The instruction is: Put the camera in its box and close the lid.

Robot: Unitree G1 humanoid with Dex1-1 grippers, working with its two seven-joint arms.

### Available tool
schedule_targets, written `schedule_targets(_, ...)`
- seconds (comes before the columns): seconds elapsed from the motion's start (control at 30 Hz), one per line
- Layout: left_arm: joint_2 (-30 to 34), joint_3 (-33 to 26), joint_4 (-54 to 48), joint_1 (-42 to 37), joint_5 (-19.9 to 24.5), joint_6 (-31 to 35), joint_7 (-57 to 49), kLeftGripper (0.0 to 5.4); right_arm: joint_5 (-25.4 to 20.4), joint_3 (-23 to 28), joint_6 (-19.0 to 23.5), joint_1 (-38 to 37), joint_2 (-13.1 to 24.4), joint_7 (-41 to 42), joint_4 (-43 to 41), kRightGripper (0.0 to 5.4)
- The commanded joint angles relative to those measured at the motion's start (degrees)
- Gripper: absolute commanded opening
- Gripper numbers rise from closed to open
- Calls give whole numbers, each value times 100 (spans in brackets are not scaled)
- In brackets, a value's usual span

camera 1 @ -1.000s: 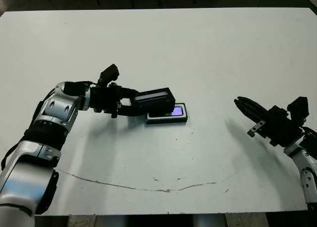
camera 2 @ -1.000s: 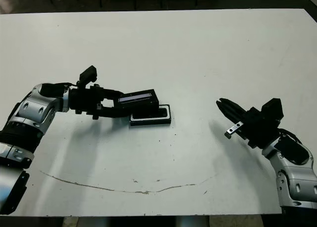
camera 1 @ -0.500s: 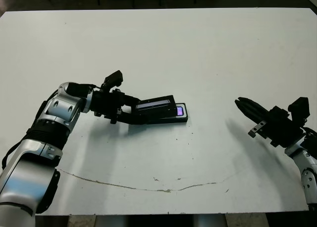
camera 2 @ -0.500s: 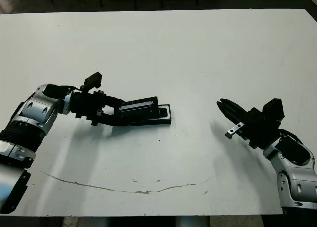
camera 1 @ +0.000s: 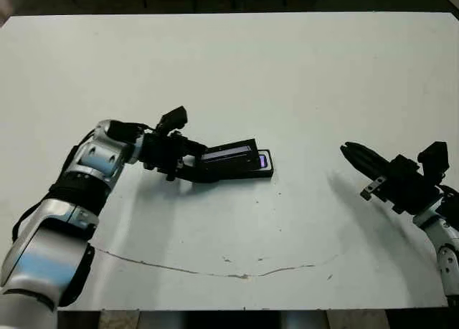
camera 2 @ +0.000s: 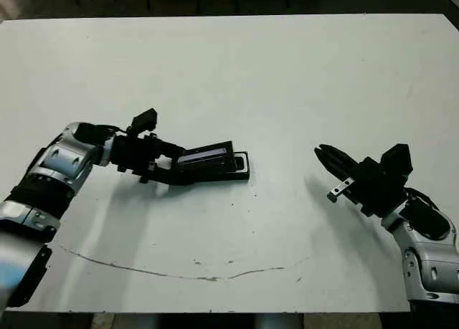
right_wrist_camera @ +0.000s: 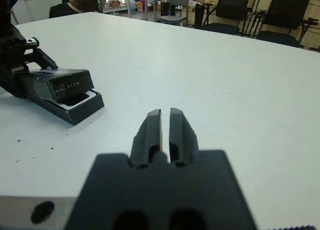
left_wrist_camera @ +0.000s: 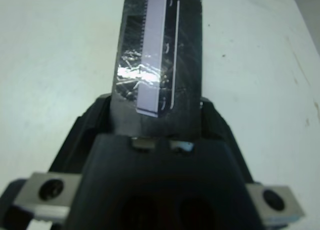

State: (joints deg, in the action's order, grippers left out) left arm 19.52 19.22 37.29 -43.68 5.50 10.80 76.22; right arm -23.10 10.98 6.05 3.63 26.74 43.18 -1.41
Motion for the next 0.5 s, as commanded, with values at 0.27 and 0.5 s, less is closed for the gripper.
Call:
schedule_targets(0.27, -169, 322, 82, 265, -312, 91, -178, 278, -37, 58, 179, -131, 106, 3, -77, 0)
schedule_targets(0.5, -315, 421, 272, 199, -369, 58, -206, 278, 4, 48, 92, -90, 111, 25, 13, 0)
